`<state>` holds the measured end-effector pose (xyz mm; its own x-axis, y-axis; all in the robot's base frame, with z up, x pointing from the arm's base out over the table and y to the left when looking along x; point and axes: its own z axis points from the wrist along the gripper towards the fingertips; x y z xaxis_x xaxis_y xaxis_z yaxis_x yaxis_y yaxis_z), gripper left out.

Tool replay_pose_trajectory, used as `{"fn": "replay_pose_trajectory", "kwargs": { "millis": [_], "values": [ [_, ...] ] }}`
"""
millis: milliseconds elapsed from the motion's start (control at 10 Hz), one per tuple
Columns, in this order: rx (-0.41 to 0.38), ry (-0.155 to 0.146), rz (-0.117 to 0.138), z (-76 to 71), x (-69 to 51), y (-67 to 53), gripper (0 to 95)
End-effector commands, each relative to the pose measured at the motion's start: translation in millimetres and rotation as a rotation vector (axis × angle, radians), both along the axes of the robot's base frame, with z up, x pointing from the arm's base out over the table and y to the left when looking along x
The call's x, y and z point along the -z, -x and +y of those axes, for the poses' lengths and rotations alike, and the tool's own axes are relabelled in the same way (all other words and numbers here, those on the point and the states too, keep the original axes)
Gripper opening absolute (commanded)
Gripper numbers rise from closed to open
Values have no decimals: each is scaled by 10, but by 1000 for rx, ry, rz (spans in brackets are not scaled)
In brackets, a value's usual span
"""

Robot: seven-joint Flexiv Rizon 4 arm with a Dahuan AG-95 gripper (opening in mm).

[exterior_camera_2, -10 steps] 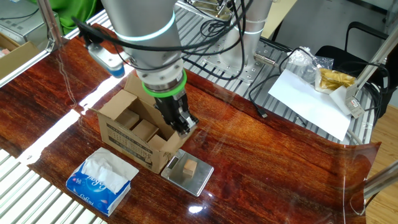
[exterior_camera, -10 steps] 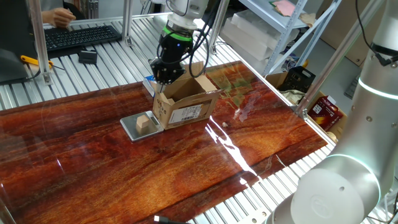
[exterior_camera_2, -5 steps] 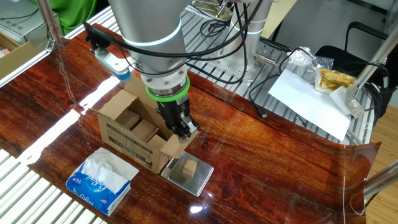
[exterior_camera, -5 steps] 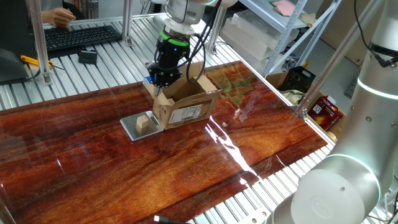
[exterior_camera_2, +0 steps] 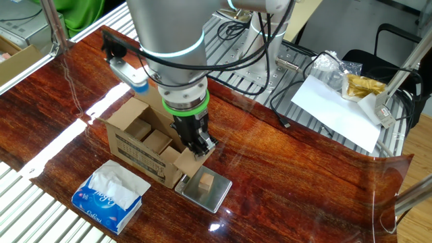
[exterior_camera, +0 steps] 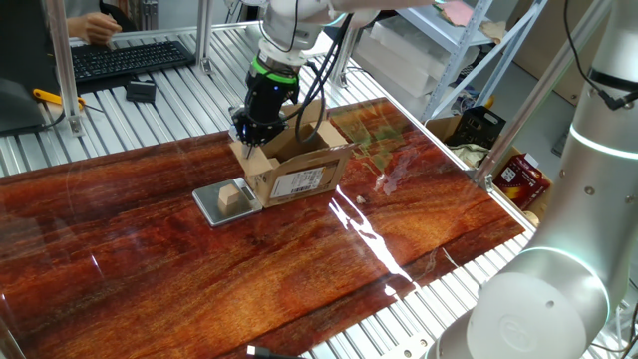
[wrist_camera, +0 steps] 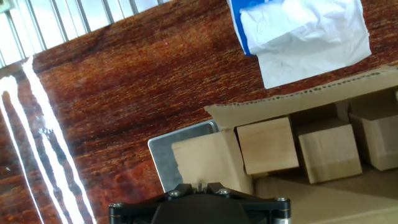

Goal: Open a box

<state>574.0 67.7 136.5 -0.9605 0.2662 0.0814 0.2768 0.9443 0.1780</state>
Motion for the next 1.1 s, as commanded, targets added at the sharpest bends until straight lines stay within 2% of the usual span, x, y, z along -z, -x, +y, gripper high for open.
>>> {"fn": "replay_pose_trajectory", "kwargs": {
  "millis": [100,400,600,800,1100],
  "values": [
    [-3,7,-9,3,28,4,0],
    [-5,14,-13,5,44,-1,0],
    [-6,32,-24,2,34,1,0],
    [8,10,1,-28,-75,18,0],
    [-8,20,16,-75,-199,19,0]
  ]
}}
